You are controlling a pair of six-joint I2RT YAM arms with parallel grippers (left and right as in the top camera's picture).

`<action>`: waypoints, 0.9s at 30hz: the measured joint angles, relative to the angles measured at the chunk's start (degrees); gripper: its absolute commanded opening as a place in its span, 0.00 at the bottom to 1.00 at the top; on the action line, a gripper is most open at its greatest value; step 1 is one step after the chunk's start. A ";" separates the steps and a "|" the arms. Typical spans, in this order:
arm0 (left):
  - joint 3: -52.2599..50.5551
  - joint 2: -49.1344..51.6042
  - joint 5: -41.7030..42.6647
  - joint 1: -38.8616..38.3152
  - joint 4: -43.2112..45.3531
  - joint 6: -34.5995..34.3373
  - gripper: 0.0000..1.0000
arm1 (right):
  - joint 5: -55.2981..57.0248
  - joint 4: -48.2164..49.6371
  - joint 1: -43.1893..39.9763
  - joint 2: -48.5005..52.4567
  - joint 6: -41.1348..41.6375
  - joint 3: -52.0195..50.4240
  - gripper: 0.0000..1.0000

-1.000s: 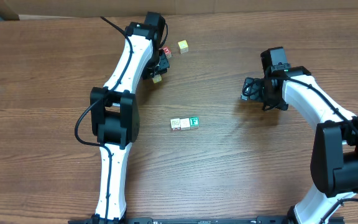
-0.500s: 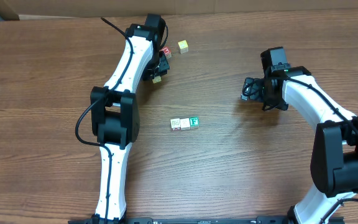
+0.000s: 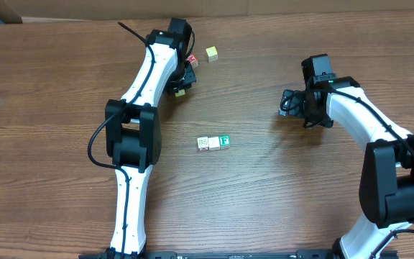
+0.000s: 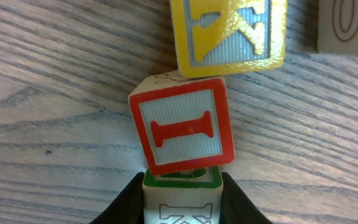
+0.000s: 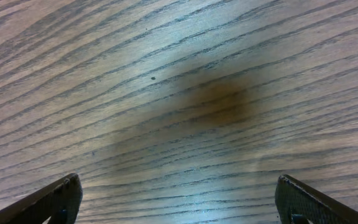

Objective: Flip 5 blocks

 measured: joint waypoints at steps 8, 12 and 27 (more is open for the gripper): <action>2.82 -0.02 0.00 0.00 -4.28 1.77 0.09 | 0.00 0.02 0.00 0.00 -0.04 0.00 1.00; 4.76 -2.47 0.02 0.00 -7.48 2.54 0.07 | 0.00 0.04 -0.02 0.00 -0.02 0.00 1.00; 7.98 -30.42 0.00 -0.04 -28.11 4.33 0.04 | 0.00 0.02 0.00 0.00 -0.02 0.00 1.00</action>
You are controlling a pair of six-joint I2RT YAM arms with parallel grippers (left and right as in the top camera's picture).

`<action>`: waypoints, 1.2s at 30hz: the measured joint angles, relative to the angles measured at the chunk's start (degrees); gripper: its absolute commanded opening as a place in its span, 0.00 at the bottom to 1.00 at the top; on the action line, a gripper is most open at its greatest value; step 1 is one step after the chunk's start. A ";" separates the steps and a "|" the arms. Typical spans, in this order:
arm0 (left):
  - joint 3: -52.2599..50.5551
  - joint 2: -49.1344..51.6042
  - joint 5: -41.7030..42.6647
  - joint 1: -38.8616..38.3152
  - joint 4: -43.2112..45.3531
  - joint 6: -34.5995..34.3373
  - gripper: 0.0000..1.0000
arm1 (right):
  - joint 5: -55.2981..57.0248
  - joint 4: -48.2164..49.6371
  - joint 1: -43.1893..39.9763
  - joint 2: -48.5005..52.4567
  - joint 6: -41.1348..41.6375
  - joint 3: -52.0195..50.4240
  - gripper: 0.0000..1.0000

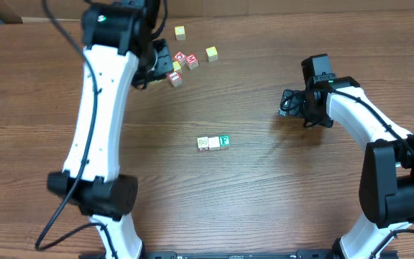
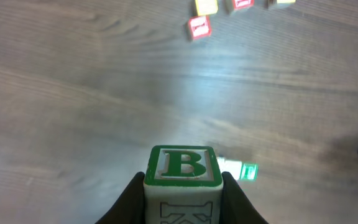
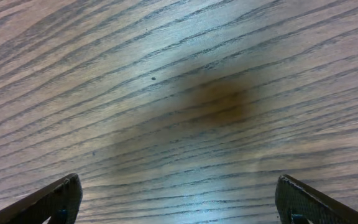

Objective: Flip 5 blocks

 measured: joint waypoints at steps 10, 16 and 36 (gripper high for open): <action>-4.48 -0.50 5.38 -3.48 -0.74 3.63 0.04 | 0.00 -0.02 0.00 0.00 0.00 0.00 1.00; -12.04 -0.46 6.12 -8.57 1.73 4.00 0.04 | -0.02 0.04 0.00 0.00 0.00 0.00 1.00; -31.08 -0.42 -0.72 -11.65 13.29 -3.43 0.05 | 0.00 0.00 0.00 0.00 0.02 0.00 1.00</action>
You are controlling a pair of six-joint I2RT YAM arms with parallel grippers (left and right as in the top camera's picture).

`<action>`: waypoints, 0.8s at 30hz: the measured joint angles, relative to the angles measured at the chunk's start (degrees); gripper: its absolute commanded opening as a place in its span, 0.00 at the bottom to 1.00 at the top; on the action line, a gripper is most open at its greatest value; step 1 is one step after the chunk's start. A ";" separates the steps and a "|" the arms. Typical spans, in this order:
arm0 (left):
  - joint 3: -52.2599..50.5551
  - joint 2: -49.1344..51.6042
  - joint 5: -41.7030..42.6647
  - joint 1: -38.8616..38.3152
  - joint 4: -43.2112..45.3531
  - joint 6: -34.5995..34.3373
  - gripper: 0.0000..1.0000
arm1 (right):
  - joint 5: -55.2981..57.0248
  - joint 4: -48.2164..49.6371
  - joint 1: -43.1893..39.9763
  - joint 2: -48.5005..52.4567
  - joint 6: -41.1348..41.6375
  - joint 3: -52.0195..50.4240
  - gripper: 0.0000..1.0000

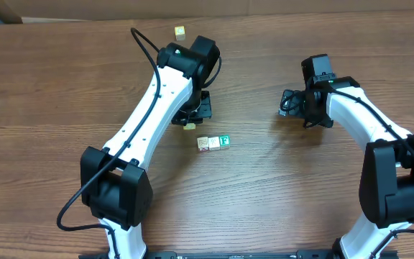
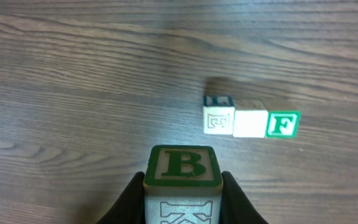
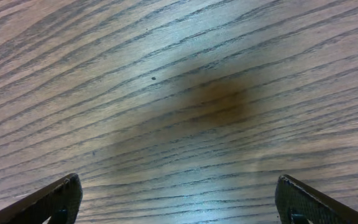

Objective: Flip 5 blocks

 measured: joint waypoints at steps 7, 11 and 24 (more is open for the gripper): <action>-1.11 0.00 -0.79 2.93 0.98 -0.02 0.05 | 0.00 0.00 0.00 0.00 0.00 0.00 1.00; -4.96 0.00 -1.84 3.50 4.50 -0.04 0.04 | 0.00 -0.04 0.00 0.00 -0.02 0.00 1.00; -18.99 0.07 -1.20 3.32 15.63 -1.07 0.05 | -0.02 0.00 0.00 0.00 -0.02 0.00 1.00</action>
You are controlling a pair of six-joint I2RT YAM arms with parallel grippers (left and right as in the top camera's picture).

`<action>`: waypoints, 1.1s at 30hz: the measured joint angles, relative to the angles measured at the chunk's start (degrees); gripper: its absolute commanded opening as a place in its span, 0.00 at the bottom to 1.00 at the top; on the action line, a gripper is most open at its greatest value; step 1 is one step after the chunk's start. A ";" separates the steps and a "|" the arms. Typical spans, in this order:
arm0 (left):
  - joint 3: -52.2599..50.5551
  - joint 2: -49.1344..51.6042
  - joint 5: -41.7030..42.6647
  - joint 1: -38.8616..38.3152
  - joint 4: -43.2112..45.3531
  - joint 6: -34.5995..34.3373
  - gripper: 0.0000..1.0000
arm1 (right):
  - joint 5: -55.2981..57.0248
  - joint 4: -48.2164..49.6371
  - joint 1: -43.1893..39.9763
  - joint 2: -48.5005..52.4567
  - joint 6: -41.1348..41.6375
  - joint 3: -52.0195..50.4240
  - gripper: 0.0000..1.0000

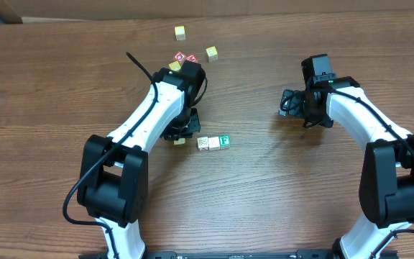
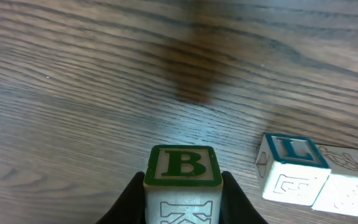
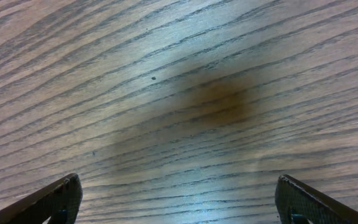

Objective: Flip 5 blocks

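Note:
My left gripper [image 2: 183, 194] is shut on a wooden block with a green B [image 2: 183, 167] on its front face, held low over the table. It is just left of a row of three blocks: a teal L block [image 2: 289, 168], a plain block [image 2: 347, 190] and a green F block [image 1: 224, 141]. From overhead the left gripper [image 1: 180, 134] sits beside the row's left end. My right gripper [image 3: 179, 202] is open over bare wood, and overhead the right gripper [image 1: 290, 103] rests at the right.
Several loose blocks lie at the back of the wooden table [image 1: 49, 144]: a yellow block [image 1: 180, 32], two red blocks [image 1: 185, 57] and another yellow block [image 1: 211, 52]. The left arm [image 1: 149, 115] stretches diagonally over the table's left-centre.
My left gripper, still holding the B block, has moved from behind the row down to just left of it. The L block now shows close at the right. The right arm has not moved.
My left gripper was shut on the B block among the back cluster, against a red I block. Then it held the block high above the table, then over the row of three, and now low beside the row's left end. The right gripper stayed open throughout.

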 measured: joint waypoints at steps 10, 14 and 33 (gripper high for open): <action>-3.76 0.00 2.10 0.02 5.38 1.53 0.04 | 0.00 -0.02 0.00 0.00 0.00 0.00 1.00; -5.03 0.02 2.43 0.02 5.88 1.60 0.04 | 0.00 0.00 0.00 0.00 0.00 0.00 1.00; -5.86 0.00 2.62 0.76 7.43 1.81 0.26 | 0.00 -0.02 0.00 0.00 0.00 0.00 1.00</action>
